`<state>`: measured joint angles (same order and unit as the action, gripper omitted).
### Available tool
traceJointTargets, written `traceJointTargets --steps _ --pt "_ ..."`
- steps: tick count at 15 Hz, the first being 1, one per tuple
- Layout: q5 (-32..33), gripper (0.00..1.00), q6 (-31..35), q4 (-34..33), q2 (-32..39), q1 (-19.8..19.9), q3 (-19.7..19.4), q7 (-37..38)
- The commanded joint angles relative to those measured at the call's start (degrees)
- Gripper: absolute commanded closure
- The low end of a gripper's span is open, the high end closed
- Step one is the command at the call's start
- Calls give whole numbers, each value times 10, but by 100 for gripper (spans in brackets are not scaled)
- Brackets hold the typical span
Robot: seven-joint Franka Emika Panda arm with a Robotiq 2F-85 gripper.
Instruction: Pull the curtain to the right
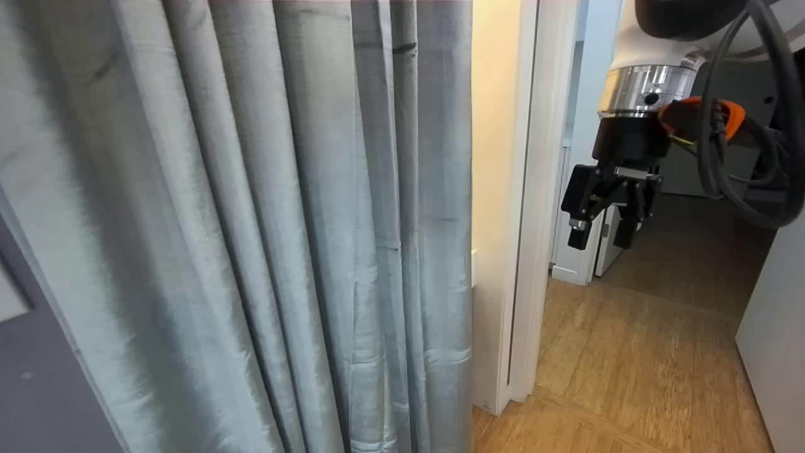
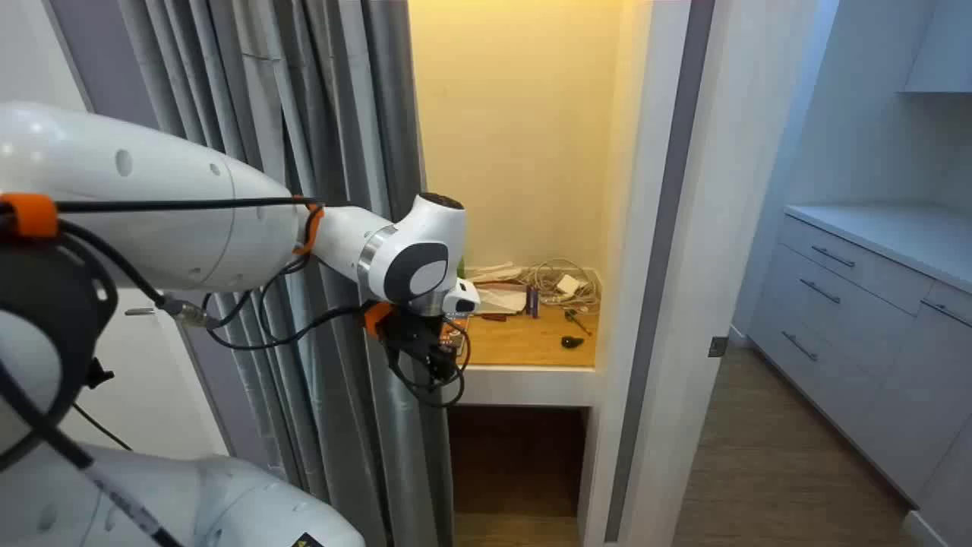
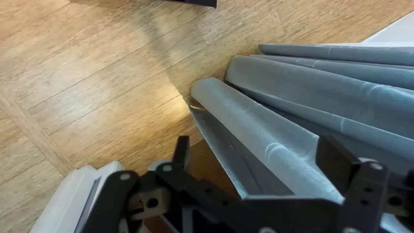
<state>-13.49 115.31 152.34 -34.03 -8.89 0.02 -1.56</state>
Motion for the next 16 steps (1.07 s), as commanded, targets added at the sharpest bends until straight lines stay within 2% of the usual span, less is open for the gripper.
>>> traceJointTargets --steps 1,7,8,12,16 --pt "-4 0 -2 -1 0 9 8 -4" --pt "-4 0 -2 -1 0 9 8 -4" --pt "-25 0 47 -2 7 1 4 -19" --pt "6 0 195 -9 19 3 18 -30" --pt "-18 0 330 -5 31 -34 0 -87"
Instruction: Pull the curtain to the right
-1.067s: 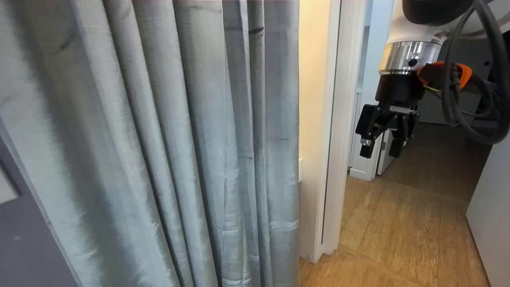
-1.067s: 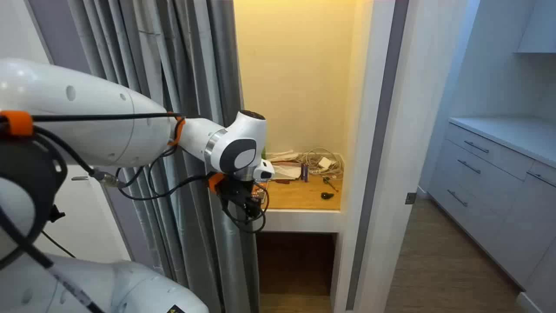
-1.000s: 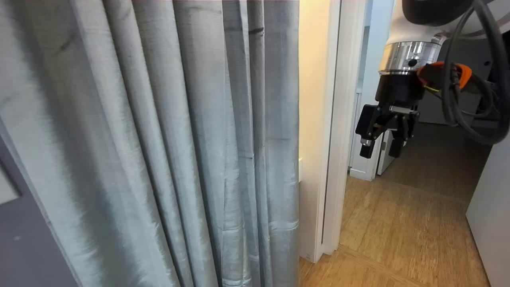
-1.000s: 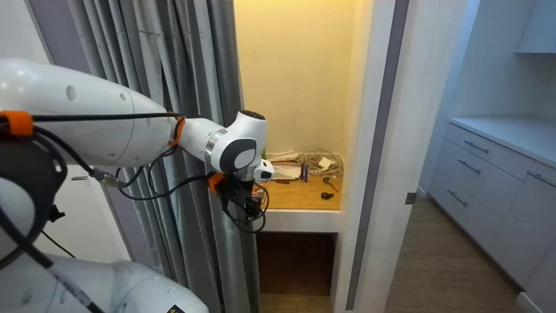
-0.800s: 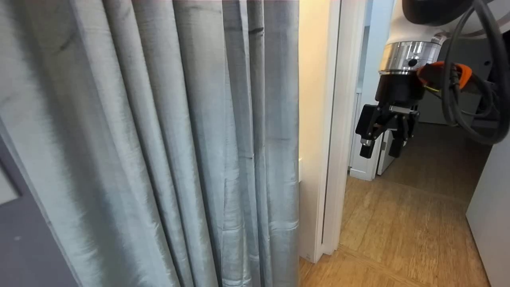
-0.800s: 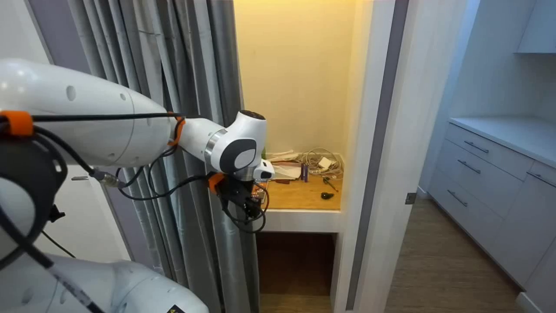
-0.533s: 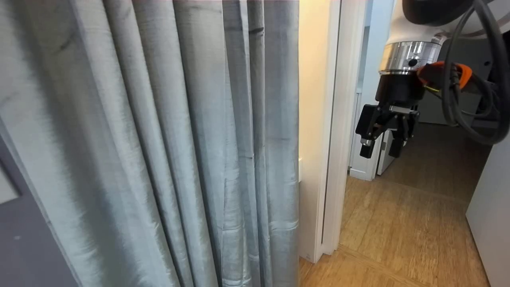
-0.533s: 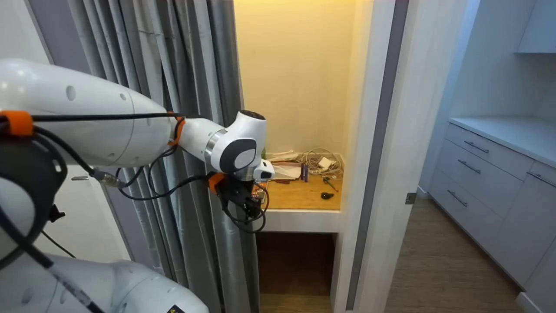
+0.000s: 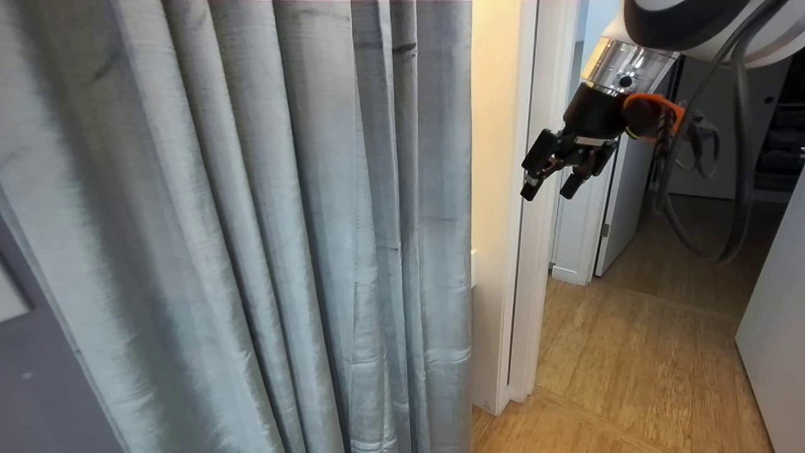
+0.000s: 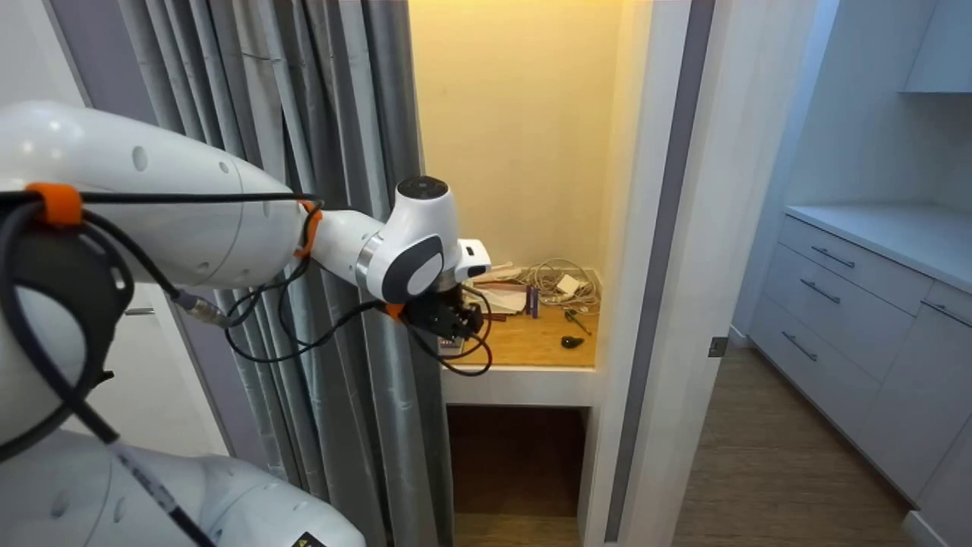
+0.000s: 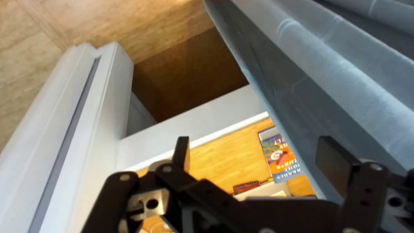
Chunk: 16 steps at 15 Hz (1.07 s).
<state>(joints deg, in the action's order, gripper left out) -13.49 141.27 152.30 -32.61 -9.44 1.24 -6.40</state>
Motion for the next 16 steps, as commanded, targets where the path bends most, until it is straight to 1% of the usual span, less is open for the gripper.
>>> traceJointTargets --steps 1,2,3,5,12,13,16 --pt "-28 0 91 -5 20 -42 -21 -51" --pt "-33 0 101 -9 27 -48 -23 -44" --pt "-6 0 73 -1 9 -29 -12 -23" --pt "-9 0 89 -2 15 -40 -16 -24" --pt "-10 0 91 -3 18 -40 -18 -26" --pt "-13 0 96 -2 17 -46 -21 -35" --pt "-36 0 110 -8 21 -80 -43 -81"
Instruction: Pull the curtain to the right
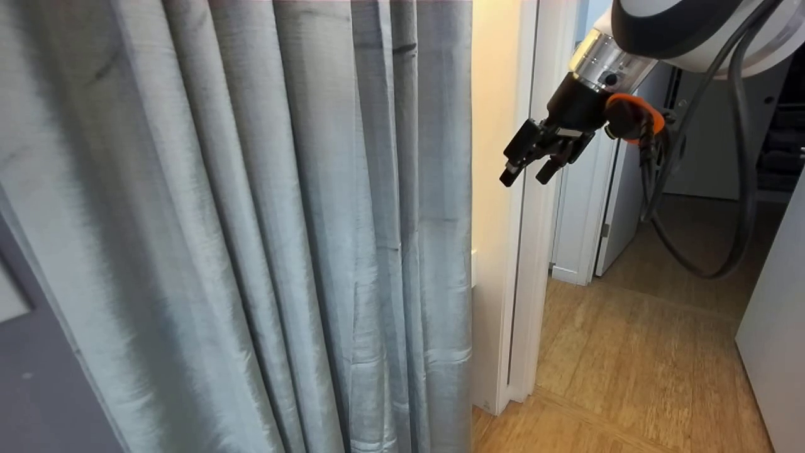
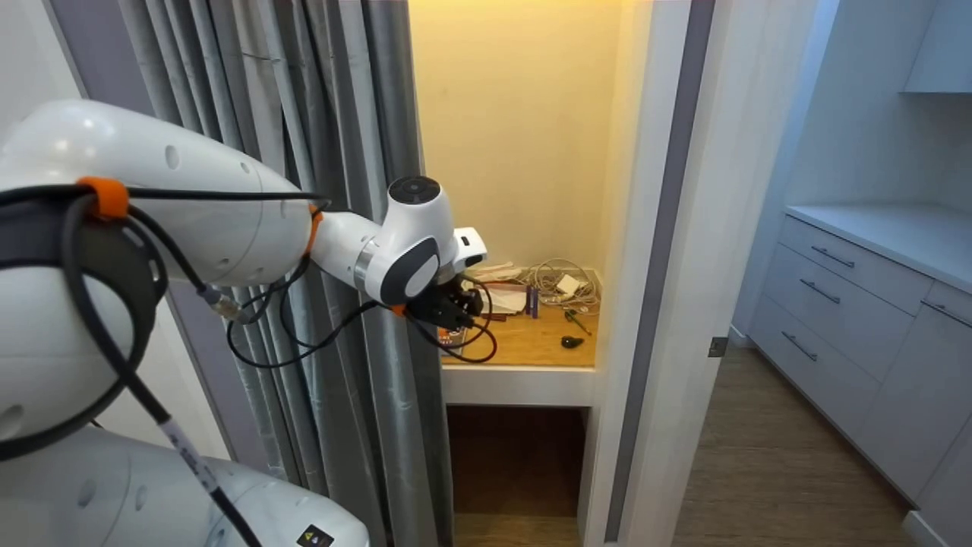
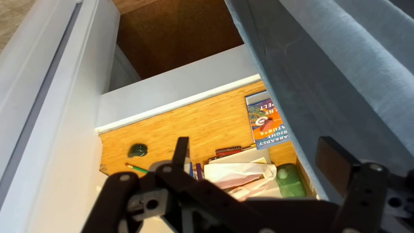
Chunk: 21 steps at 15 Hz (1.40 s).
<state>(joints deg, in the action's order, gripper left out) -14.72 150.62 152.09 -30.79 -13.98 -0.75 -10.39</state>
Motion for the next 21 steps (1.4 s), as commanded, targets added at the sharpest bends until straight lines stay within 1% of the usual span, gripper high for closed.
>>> traceJointTargets --steps 1,4,6,8,10,13,15,17,19,20,21 --pt "-26 0 19 -9 4 -43 -29 -53" --pt "-42 0 17 -19 7 -76 -55 -94" --pt "-48 0 11 -27 10 -90 -68 -115" --pt "-69 0 15 -38 19 -113 -85 -141" --pt "-80 0 24 -47 29 -126 -92 -162" --pt "-92 0 45 -58 44 -137 -95 -181" --pt "-77 0 70 -65 64 -121 -74 -158" --pt "-79 0 105 -69 83 -122 -67 -147" --pt "-65 0 140 -71 103 -110 -53 -127" --pt "-65 25 154 -72 109 -112 -53 -123" --pt "-63 26 166 -71 116 -110 -50 -117"
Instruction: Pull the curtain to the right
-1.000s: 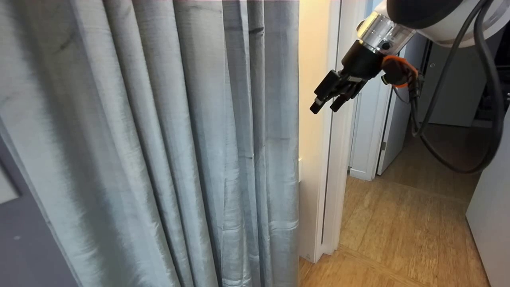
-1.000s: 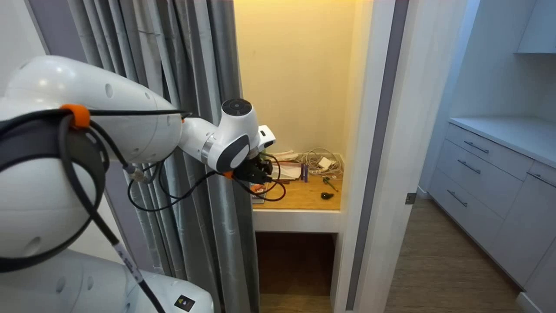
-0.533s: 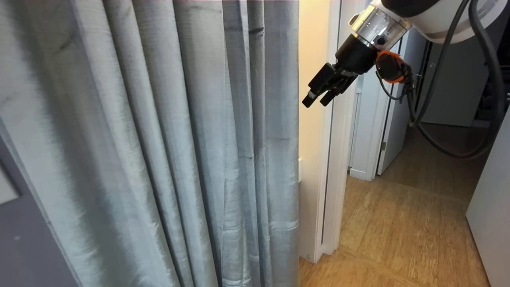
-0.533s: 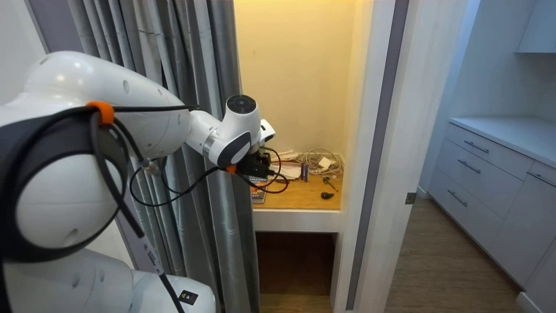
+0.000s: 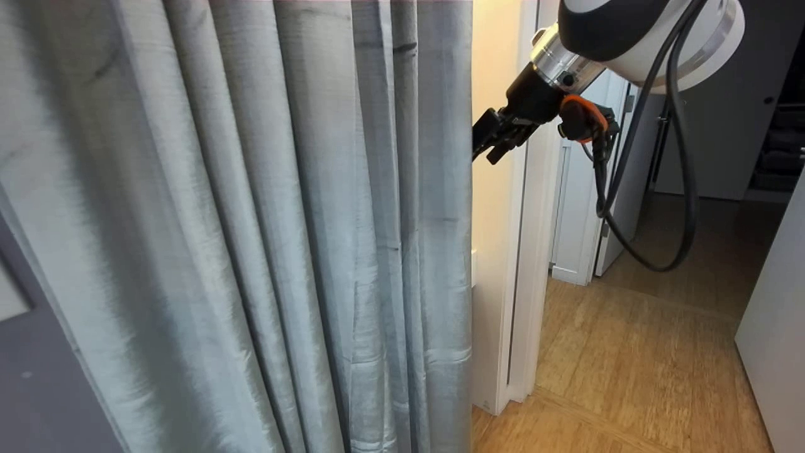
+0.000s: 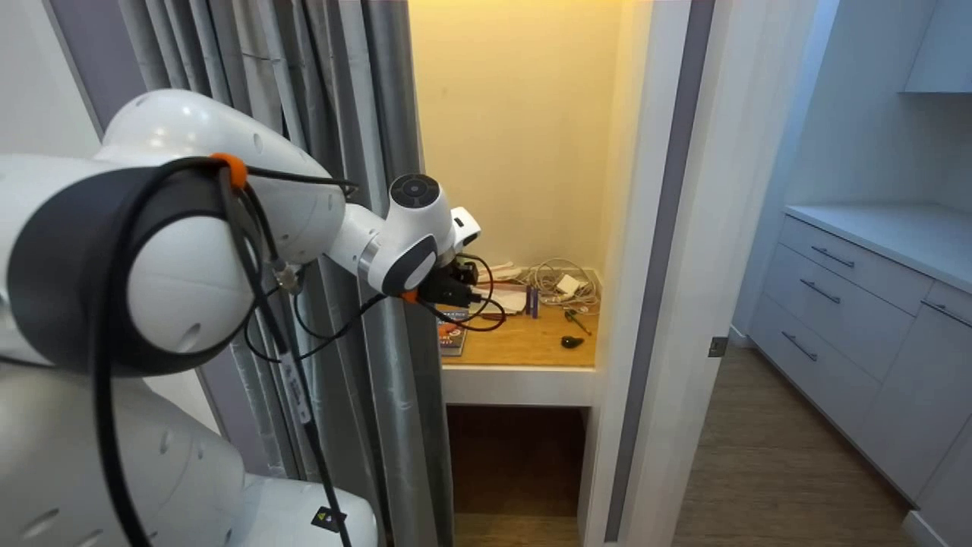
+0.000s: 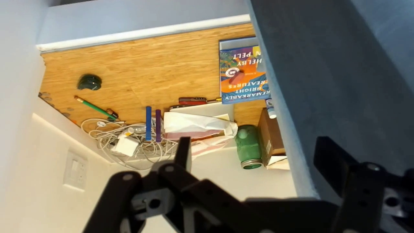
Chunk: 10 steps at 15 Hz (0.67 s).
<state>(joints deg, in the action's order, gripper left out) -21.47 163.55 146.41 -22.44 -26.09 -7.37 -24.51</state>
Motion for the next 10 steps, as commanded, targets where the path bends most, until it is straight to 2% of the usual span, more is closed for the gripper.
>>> traceJointTargets --steps 1,5,10 --pt "4 34 50 -13 37 8 16 24" --pt "-9 63 95 -12 51 -8 8 12" --pt "-15 98 104 -15 49 -32 -7 -6"
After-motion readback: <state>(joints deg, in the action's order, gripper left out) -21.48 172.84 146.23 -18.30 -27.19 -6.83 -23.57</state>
